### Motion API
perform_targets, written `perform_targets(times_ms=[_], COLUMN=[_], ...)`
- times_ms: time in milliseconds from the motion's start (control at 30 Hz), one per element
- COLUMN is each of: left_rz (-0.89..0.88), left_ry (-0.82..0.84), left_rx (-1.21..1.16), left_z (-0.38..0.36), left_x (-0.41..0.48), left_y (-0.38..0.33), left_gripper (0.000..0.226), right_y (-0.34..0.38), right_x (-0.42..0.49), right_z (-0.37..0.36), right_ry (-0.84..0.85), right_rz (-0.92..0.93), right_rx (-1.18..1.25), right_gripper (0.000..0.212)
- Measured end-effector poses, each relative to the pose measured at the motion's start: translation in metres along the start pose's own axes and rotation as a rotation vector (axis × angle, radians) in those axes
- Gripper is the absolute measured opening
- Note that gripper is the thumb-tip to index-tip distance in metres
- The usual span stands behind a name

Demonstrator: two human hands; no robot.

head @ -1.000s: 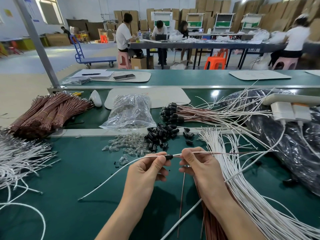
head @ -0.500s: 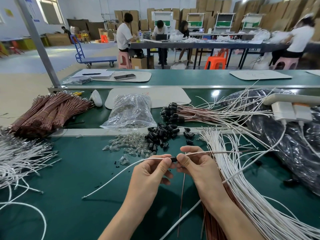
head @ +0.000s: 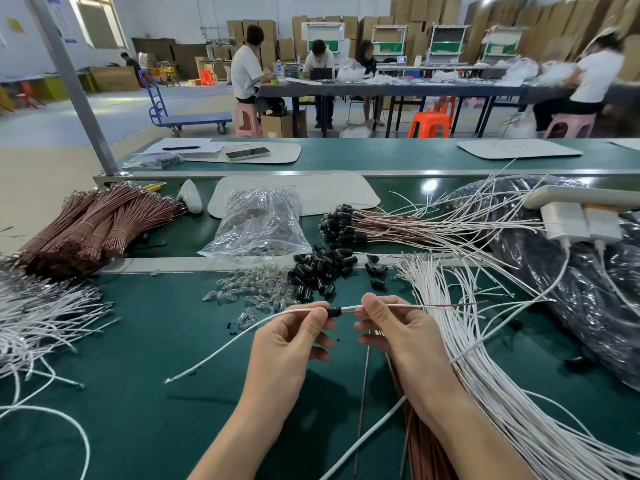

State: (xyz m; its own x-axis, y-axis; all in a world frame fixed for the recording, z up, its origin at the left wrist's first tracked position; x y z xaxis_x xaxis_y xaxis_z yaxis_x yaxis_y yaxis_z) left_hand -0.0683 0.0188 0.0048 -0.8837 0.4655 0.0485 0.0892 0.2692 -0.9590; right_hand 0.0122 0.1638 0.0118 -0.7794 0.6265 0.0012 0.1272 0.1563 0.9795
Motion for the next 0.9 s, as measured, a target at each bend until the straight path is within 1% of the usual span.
perform_targets(times_ms=[100, 233, 333, 500, 700, 800, 833, 900], left_rz=[0.009, 0.032, 0.044, 0.063, 0.075, 0.078, 0.081, 0.09], left_ry=[-0.032, -0.079, -0.115, -0.163, -0.172, -0.161, -0.16, -0.163], left_rx=[-0.027, -0.076, -0.102, -0.148, -0.158, -0.167, -0.173, -0.197], left_z=[0.005, 0.013, 0.019, 0.027, 0.028, 0.029, 0.029, 0.03], left_x=[0.002, 0.005, 0.008, 0.011, 0.012, 0.011, 0.011, 0.011], left_y=[-0.001, -0.002, -0.004, -0.008, -0.009, -0.009, -0.008, -0.008], left_gripper=[0.028, 0.022, 0.021, 0.026, 0.026, 0.023, 0.024, 0.027], right_y=[0.005, 0.014, 0.019, 0.026, 0.029, 0.028, 0.027, 0.026], right_x=[0.003, 0.006, 0.008, 0.011, 0.012, 0.013, 0.014, 0.015], right_z=[0.01, 0.027, 0.041, 0.065, 0.082, 0.085, 0.084, 0.077], right_ry=[-0.066, -0.137, -0.205, -0.283, -0.351, -0.359, -0.343, -0.258], right_rz=[-0.001, 0.009, 0.03, 0.072, 0.07, 0.064, 0.06, 0.045], right_rx=[0.076, 0.189, 0.223, 0.299, 0.361, 0.391, 0.403, 0.414], right_gripper=[0.027, 0.028, 0.028, 0.021, 0.021, 0.024, 0.025, 0.028])
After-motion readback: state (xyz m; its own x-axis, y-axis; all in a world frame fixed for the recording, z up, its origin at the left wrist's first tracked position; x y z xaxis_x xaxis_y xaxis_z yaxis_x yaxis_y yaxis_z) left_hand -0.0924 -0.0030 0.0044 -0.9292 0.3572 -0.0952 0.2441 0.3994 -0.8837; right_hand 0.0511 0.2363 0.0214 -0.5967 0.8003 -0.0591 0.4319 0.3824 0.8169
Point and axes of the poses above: each hand's wrist, its own x-axis towards the middle knuckle, its own z-axis out of the back of the hand, y = z × x, the point moved 5 cm from there along x, towards the middle knuckle, and after that the axes turned 3 degrees about -x, right-handed, at the moved point
